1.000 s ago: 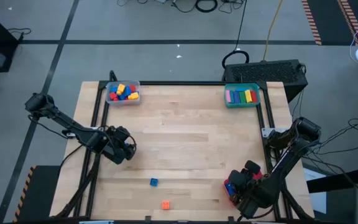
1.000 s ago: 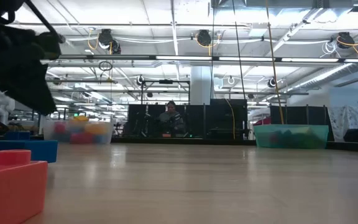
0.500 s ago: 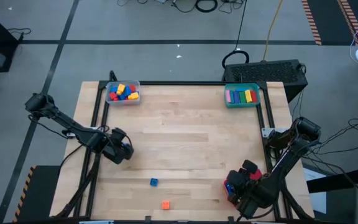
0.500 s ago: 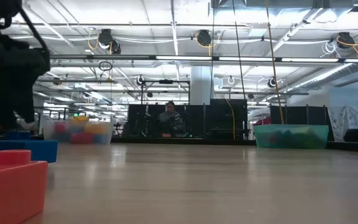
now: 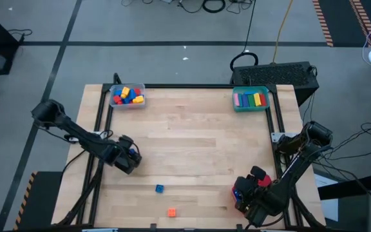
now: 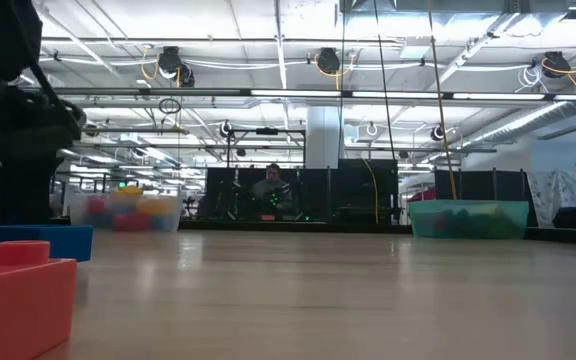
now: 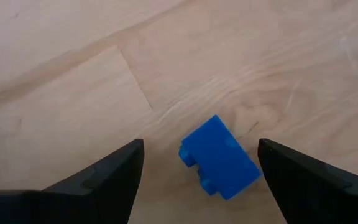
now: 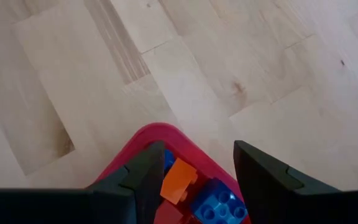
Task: Sort blocks by size
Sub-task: Put the small blue game piece into the red bin
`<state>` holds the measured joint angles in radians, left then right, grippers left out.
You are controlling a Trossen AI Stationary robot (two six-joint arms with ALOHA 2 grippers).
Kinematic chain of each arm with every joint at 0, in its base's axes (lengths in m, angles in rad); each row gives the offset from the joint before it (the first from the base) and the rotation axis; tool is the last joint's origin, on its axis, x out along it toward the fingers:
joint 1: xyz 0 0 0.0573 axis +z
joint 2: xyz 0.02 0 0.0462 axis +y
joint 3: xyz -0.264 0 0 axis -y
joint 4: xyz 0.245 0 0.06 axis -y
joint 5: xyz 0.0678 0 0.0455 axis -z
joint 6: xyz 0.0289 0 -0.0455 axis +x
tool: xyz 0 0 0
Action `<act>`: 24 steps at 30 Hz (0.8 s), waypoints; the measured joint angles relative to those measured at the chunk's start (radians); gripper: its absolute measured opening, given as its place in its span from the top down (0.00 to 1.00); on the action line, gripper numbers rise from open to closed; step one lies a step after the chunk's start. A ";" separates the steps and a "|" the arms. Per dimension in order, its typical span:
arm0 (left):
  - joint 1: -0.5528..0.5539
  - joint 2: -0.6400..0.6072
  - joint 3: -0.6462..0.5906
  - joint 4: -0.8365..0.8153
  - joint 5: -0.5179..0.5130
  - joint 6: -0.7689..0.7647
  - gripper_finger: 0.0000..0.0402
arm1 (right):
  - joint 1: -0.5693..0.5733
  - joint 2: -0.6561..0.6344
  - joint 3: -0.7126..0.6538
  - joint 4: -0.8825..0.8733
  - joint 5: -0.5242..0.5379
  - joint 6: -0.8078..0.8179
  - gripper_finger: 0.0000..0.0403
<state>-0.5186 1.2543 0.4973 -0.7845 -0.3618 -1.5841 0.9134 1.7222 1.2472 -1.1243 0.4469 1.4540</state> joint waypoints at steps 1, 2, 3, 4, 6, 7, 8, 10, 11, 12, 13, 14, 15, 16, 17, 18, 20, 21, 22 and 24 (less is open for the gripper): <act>0.000 0.011 0.000 0.000 -0.001 -0.001 0.23 | 0.000 0.000 0.000 0.002 0.000 0.000 0.56; 0.000 0.020 0.000 0.002 -0.002 -0.005 0.24 | 0.000 0.000 0.000 0.005 0.001 0.000 0.56; 0.000 0.029 0.000 0.007 -0.002 -0.005 0.26 | 0.000 0.000 0.000 0.007 0.001 0.000 0.56; 0.000 0.036 0.000 0.017 -0.003 -0.005 0.28 | 0.000 0.000 0.000 0.009 0.001 0.000 0.56; 0.000 0.047 0.000 0.033 -0.006 -0.004 0.35 | 0.000 0.000 0.000 0.015 0.007 0.000 0.56; 0.000 0.051 0.000 0.037 -0.007 0.000 0.39 | 0.000 0.000 0.000 0.018 0.013 0.000 0.56; 0.000 0.054 0.000 0.044 -0.012 0.003 0.43 | 0.000 0.000 0.000 0.021 0.024 0.000 0.56; 0.000 0.055 0.001 0.046 -0.021 0.019 0.53 | 0.000 0.000 0.000 0.027 0.042 0.000 0.56; 0.000 0.055 0.001 0.045 -0.025 0.022 0.58 | 0.000 0.000 0.000 0.030 0.048 0.000 0.56; 0.000 0.055 0.001 0.045 -0.030 0.027 0.62 | 0.000 0.000 0.000 0.035 0.050 0.000 0.56; 0.000 0.055 0.001 0.046 -0.034 0.032 0.65 | -0.001 0.000 0.000 0.044 0.050 0.000 0.56; 0.000 0.055 0.001 0.047 -0.036 0.047 0.65 | -0.003 0.000 0.000 0.054 0.050 0.000 0.56; 0.000 0.055 0.001 0.052 -0.037 0.060 0.65 | -0.003 0.000 0.000 0.060 0.051 -0.002 0.56; 0.000 0.055 0.001 0.065 -0.043 0.079 0.65 | -0.003 0.000 0.000 0.066 0.057 -0.005 0.56; 0.000 0.055 0.002 0.087 -0.053 0.106 0.65 | -0.004 0.000 0.000 0.074 0.075 -0.009 0.56; 0.001 0.055 0.007 0.111 -0.064 0.150 0.65 | -0.003 0.000 0.000 0.082 0.106 -0.018 0.56; 0.006 0.055 0.029 0.180 -0.079 0.267 0.65 | -0.004 0.003 0.000 0.115 0.196 -0.072 0.56; 0.010 0.055 0.042 0.232 -0.081 0.338 0.65 | -0.005 0.007 0.000 0.145 0.252 -0.115 0.56; 0.014 0.055 0.054 0.288 -0.081 0.414 0.65 | -0.008 0.013 0.000 0.181 0.312 -0.171 0.56; 0.020 0.055 0.079 0.417 -0.077 0.564 0.65 | -0.020 0.026 0.000 0.284 0.400 -0.345 0.56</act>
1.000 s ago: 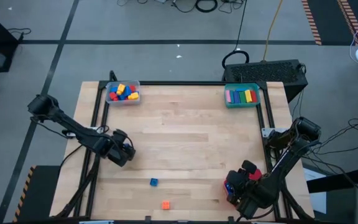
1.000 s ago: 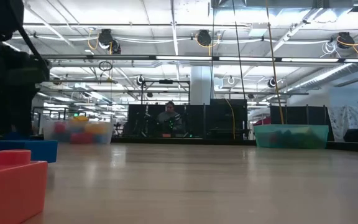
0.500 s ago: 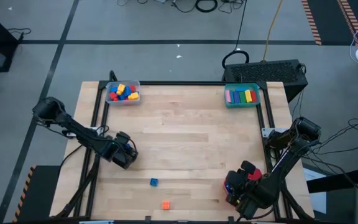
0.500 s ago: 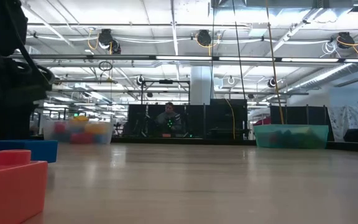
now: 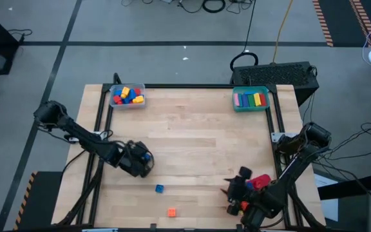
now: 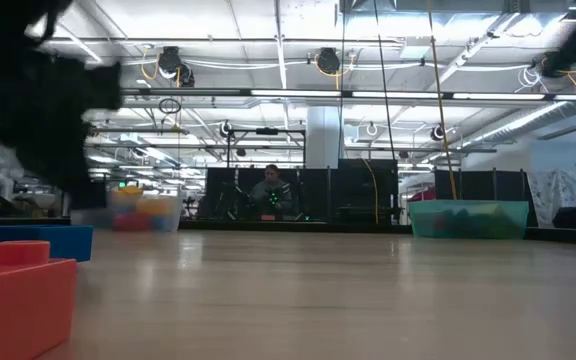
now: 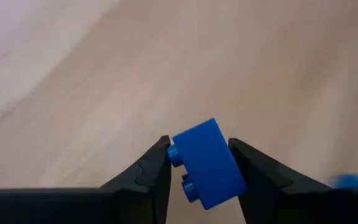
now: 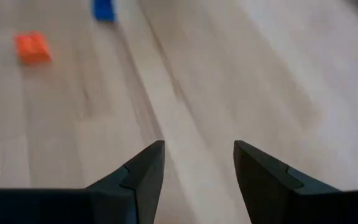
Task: Sort blocks by size
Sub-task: Put the small blue game piece into the red bin
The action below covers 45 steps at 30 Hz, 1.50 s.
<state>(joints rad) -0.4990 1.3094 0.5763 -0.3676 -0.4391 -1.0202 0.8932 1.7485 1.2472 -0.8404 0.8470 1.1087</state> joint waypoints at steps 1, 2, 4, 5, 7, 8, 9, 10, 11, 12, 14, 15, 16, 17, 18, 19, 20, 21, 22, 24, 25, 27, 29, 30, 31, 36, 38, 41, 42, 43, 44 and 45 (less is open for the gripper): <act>0.006 0.000 0.012 0.071 0.015 0.073 0.65 | -0.011 0.008 0.000 0.068 0.025 -0.120 0.56; 0.011 0.000 0.022 0.144 0.034 0.141 0.65 | -0.025 0.016 0.000 0.136 0.033 -0.238 0.56; 0.023 0.000 0.029 0.295 0.087 0.242 0.66 | -0.057 0.039 0.001 0.274 0.038 -0.487 0.56; 0.032 0.000 0.029 0.362 0.117 0.273 0.72 | -0.076 0.050 0.001 0.333 0.041 -0.600 0.56; 0.055 0.000 0.029 0.469 0.180 0.322 0.77 | -0.115 0.068 0.001 0.428 0.046 -0.779 0.56; 0.068 -0.001 0.030 0.502 0.209 0.342 0.79 | -0.137 0.074 0.001 0.471 0.048 -0.851 0.56; 0.079 -0.001 0.030 0.521 0.231 0.351 0.82 | -0.158 0.080 0.001 0.507 0.050 -0.912 0.55; 0.091 -0.001 0.030 0.526 0.244 0.354 0.84 | -0.180 0.083 0.001 0.535 0.050 -0.964 0.55; 0.102 -0.001 0.030 0.526 0.250 0.353 0.87 | -0.201 0.084 0.001 0.555 0.049 -1.003 0.55; 0.112 -0.001 0.030 0.522 0.252 0.353 0.90 | -0.223 0.084 0.001 0.570 0.049 -1.023 0.54; 0.132 -0.001 0.029 0.508 0.249 0.351 0.96 | -0.263 0.081 0.001 0.575 0.050 -1.023 0.53; 0.139 -0.001 0.028 0.502 0.248 0.348 0.98 | -0.278 0.078 0.001 0.557 0.049 -0.999 0.53; 0.145 -0.001 0.028 0.500 0.246 0.348 0.99 | -0.289 0.075 0.001 0.532 0.049 -0.964 0.53; 0.149 -0.001 0.028 0.499 0.246 0.348 0.99 | -0.298 0.070 0.001 0.507 0.048 -0.923 0.52; 0.153 -0.001 0.028 0.495 0.245 0.350 0.99 | -0.304 0.063 0.001 0.475 0.044 -0.876 0.52; 0.153 -0.001 0.028 0.488 0.245 0.354 0.98 | -0.306 0.056 0.001 0.441 0.036 -0.823 0.52; 0.153 -0.001 0.028 0.477 0.245 0.355 0.96 | -0.308 0.048 0.001 0.414 0.026 -0.768 0.52; 0.152 -0.001 0.028 0.467 0.245 0.364 0.95 | -0.311 0.041 0.001 0.394 0.006 -0.719 0.52; 0.151 -0.001 0.028 0.453 0.246 0.377 0.92 | -0.314 0.036 0.001 0.382 -0.027 -0.674 0.52; 0.143 -0.001 0.028 0.408 0.260 0.392 0.88 | -0.325 0.029 0.001 0.386 -0.109 -0.608 0.52; 0.137 -0.001 0.028 0.383 0.280 0.401 0.85 | -0.330 0.029 0.001 0.399 -0.158 -0.582 0.52; 0.114 0.000 0.027 0.350 0.333 0.421 0.79 | -0.339 0.034 0.001 0.426 -0.247 -0.539 0.52; 0.078 0.000 0.027 0.336 0.361 0.441 0.71 | -0.344 0.040 0.001 0.433 -0.293 -0.502 0.52; 0.057 0.000 0.027 0.329 0.361 0.454 0.67 | -0.344 0.045 0.001 0.429 -0.300 -0.483 0.52; 0.033 0.000 0.027 0.330 0.361 0.472 0.63 | -0.344 0.048 0.001 0.426 -0.300 -0.469 0.52; -0.083 0.006 0.026 0.363 0.315 0.541 0.46 | -0.344 0.049 0.001 0.431 -0.295 -0.444 0.52; -0.120 0.023 0.026 0.385 0.263 0.565 0.41 | -0.344 0.049 0.001 0.436 -0.293 -0.430 0.52; -0.159 0.073 0.025 0.420 0.191 0.610 0.36 | -0.344 0.049 0.001 0.455 -0.290 -0.428 0.52; -0.166 0.096 0.025 0.433 0.173 0.622 0.34 | -0.344 0.049 0.001 0.457 -0.290 -0.428 0.52; -0.171 0.118 0.025 0.448 0.163 0.635 0.33 | -0.344 0.049 0.001 0.463 -0.289 -0.428 0.52; -0.173 0.143 0.025 0.463 0.156 0.645 0.32 | -0.344 0.049 0.001 0.472 -0.290 -0.428 0.52; -0.174 0.167 0.025 0.478 0.155 0.655 0.32 | -0.344 0.049 0.001 0.475 -0.290 -0.428 0.52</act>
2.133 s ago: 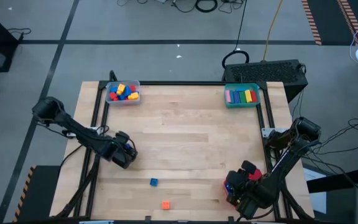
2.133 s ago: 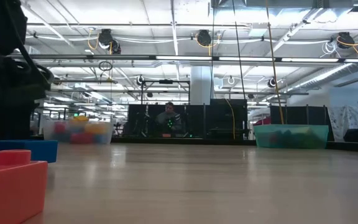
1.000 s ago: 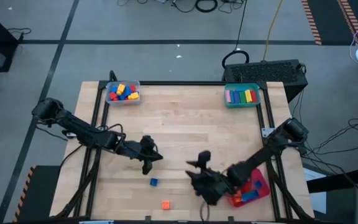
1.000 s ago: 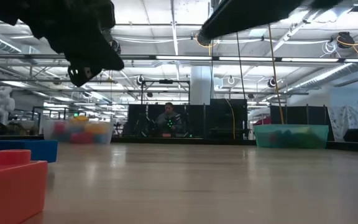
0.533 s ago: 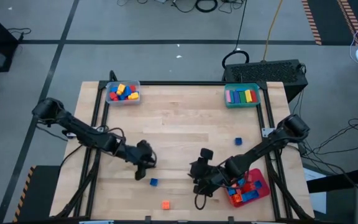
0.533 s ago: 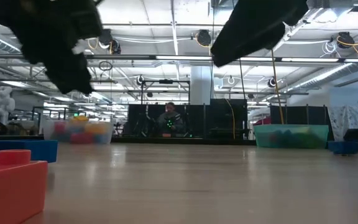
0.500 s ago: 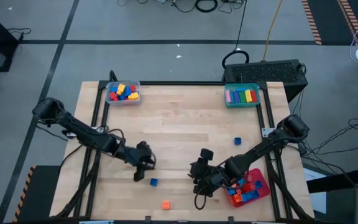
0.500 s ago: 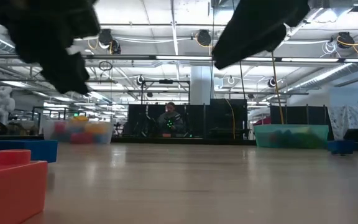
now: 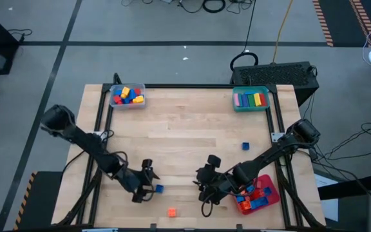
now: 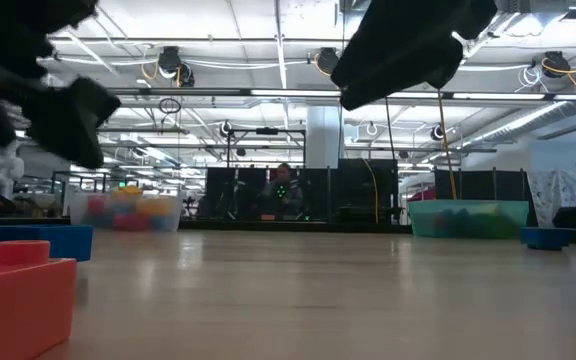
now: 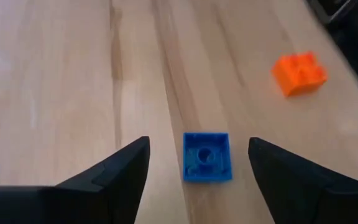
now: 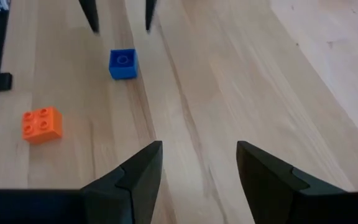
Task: Sort blocks by size
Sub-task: Put the small blue game piece into the red bin
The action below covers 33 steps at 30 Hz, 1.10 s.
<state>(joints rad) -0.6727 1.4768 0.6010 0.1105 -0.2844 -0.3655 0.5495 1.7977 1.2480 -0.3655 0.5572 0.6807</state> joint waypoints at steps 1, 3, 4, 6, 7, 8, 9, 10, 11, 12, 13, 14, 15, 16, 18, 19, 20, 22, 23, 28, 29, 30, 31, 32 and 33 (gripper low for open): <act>-0.002 0.024 0.000 0.012 -0.001 0.007 0.31 | 0.000 0.000 0.000 -0.001 0.000 0.000 0.52; -0.002 0.062 0.000 0.022 -0.002 0.008 0.31 | 0.002 0.000 0.000 -0.003 -0.004 0.010 0.52; -0.003 0.080 0.000 0.026 -0.002 0.008 0.31 | 0.002 0.000 0.000 -0.004 -0.005 0.014 0.52; -0.002 0.109 -0.001 0.035 -0.001 0.006 0.31 | 0.002 0.000 0.000 -0.004 -0.007 0.015 0.52; -0.002 0.120 -0.001 0.042 -0.001 0.006 0.31 | 0.002 0.000 0.000 -0.004 -0.007 0.015 0.52; -0.002 0.130 -0.001 0.052 0.000 0.005 0.31 | 0.002 0.000 0.000 -0.004 -0.007 0.015 0.52; -0.002 0.140 -0.001 0.063 0.004 0.005 0.31 | 0.002 0.000 0.000 -0.004 -0.007 0.015 0.52; -0.002 0.147 -0.001 0.070 0.012 0.005 0.31 | 0.002 0.000 0.000 -0.004 -0.007 0.015 0.52; -0.002 0.154 -0.001 0.078 0.017 0.005 0.31 | 0.002 0.000 0.000 -0.004 -0.007 0.015 0.52; -0.002 0.163 -0.001 0.088 0.023 0.000 0.32 | 0.002 0.000 0.000 -0.004 -0.007 0.016 0.52; -0.002 0.171 0.000 0.096 0.025 -0.013 0.32 | 0.002 0.000 0.000 -0.004 -0.007 0.016 0.52; -0.002 0.177 -0.001 0.093 0.029 -0.020 0.34 | 0.002 0.000 0.000 -0.004 -0.007 0.016 0.52; -0.002 0.184 -0.001 0.093 0.032 -0.021 0.35 | 0.002 0.000 0.000 -0.003 -0.007 0.016 0.52; -0.002 0.191 -0.001 0.094 0.035 -0.027 0.37 | 0.002 0.000 0.000 -0.002 -0.007 0.016 0.52; 0.000 0.197 0.000 0.096 0.029 -0.044 0.43 | 0.002 0.000 0.000 -0.001 -0.006 0.016 0.52; 0.001 0.199 0.000 0.098 0.027 -0.046 0.46 | 0.002 0.000 0.000 0.002 -0.006 0.016 0.52; 0.004 0.200 0.000 0.102 0.028 -0.047 0.50 | 0.002 0.000 0.000 0.003 -0.006 0.016 0.52; 0.010 0.201 0.000 0.109 0.030 -0.047 0.57 | 0.002 0.000 0.000 0.008 -0.006 0.018 0.52; 0.014 0.202 0.000 0.119 0.035 -0.047 0.61 | 0.002 0.005 0.000 0.018 -0.005 0.018 0.52; 0.037 0.203 -0.001 0.165 0.058 -0.039 0.64 | 0.002 0.075 0.000 0.111 -0.006 -0.024 0.52; 0.044 0.203 -0.001 0.177 0.057 -0.038 0.64 | 0.002 0.098 0.000 0.139 -0.006 -0.047 0.52; 0.051 0.203 -0.001 0.194 0.057 -0.033 0.64 | 0.002 0.125 0.000 0.169 -0.008 -0.086 0.52; 0.058 0.203 -0.001 0.218 0.057 -0.022 0.64 | 0.002 0.150 -0.001 0.200 -0.009 -0.133 0.52; 0.064 0.203 -0.001 0.245 0.056 -0.016 0.64 | 0.001 0.177 -0.001 0.237 -0.008 -0.184 0.52; 0.073 0.203 -0.001 0.271 0.056 -0.009 0.64 | 0.000 0.199 -0.001 0.276 -0.007 -0.247 0.52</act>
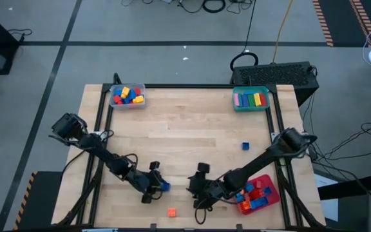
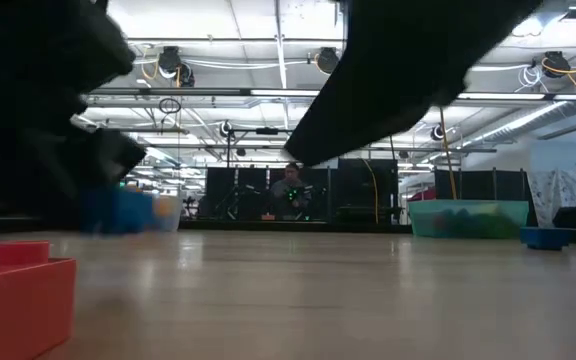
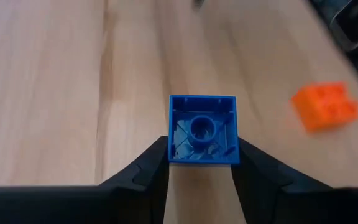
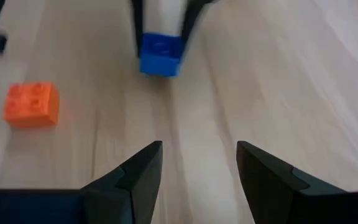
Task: Sort blocks by size
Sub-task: Put the small blue game piece into the red bin
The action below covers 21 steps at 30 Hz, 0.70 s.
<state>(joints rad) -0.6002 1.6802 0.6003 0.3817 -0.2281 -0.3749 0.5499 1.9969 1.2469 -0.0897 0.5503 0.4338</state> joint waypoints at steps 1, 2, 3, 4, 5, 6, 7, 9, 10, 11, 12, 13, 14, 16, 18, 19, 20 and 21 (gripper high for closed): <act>0.009 0.000 0.000 0.027 0.006 0.009 0.64 | 0.000 0.019 0.000 0.030 0.008 -0.073 0.52; 0.021 0.000 0.000 0.054 0.028 0.014 0.64 | 0.003 0.036 0.000 0.061 0.029 -0.154 0.52; 0.036 0.000 0.000 0.084 0.048 0.015 0.64 | 0.008 0.051 0.000 0.099 0.058 -0.239 0.52; 0.051 0.000 0.000 0.114 0.070 0.014 0.64 | 0.014 0.064 0.000 0.137 0.098 -0.341 0.52; 0.067 0.000 0.000 0.141 0.093 0.007 0.64 | 0.021 0.072 0.000 0.165 0.136 -0.447 0.52; 0.085 0.000 0.000 0.164 0.120 -0.005 0.64 | 0.027 0.082 0.000 0.197 0.174 -0.544 0.52; 0.102 0.000 0.000 0.176 0.144 -0.012 0.64 | 0.031 0.090 0.000 0.238 0.212 -0.624 0.52; 0.134 0.000 0.000 0.188 0.181 -0.033 0.64 | 0.039 0.100 0.000 0.283 0.262 -0.754 0.52; 0.148 0.000 0.000 0.189 0.195 -0.038 0.63 | 0.040 0.101 0.000 0.302 0.269 -0.800 0.52; 0.161 0.000 0.000 0.188 0.208 -0.038 0.63 | 0.040 0.101 0.000 0.314 0.266 -0.830 0.52; 0.173 0.000 0.000 0.189 0.219 -0.038 0.63 | 0.039 0.101 0.000 0.321 0.258 -0.852 0.52; 0.183 0.000 0.000 0.191 0.226 -0.038 0.63 | 0.039 0.101 0.000 0.328 0.259 -0.870 0.52; 0.194 0.000 0.000 0.197 0.230 -0.038 0.63 | 0.038 0.101 0.000 0.331 0.259 -0.887 0.52; 0.212 0.000 0.000 0.229 0.245 -0.039 0.63 | 0.035 0.101 0.000 0.343 0.256 -0.915 0.52; 0.226 0.000 0.002 0.260 0.267 -0.039 0.63 | 0.031 0.101 0.000 0.352 0.260 -0.938 0.52; 0.232 0.000 0.004 0.269 0.283 -0.039 0.63 | 0.027 0.101 0.000 0.352 0.260 -0.952 0.52; 0.237 0.000 0.008 0.274 0.298 -0.038 0.63 | 0.024 0.101 0.000 0.352 0.263 -0.968 0.52; 0.239 0.000 0.012 0.278 0.311 -0.039 0.63 | 0.020 0.101 0.000 0.352 0.266 -0.983 0.52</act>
<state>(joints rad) -0.3608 1.6802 0.6127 0.6600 0.0829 -0.4137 0.5704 2.0983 1.2472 0.2621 0.8159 -0.5491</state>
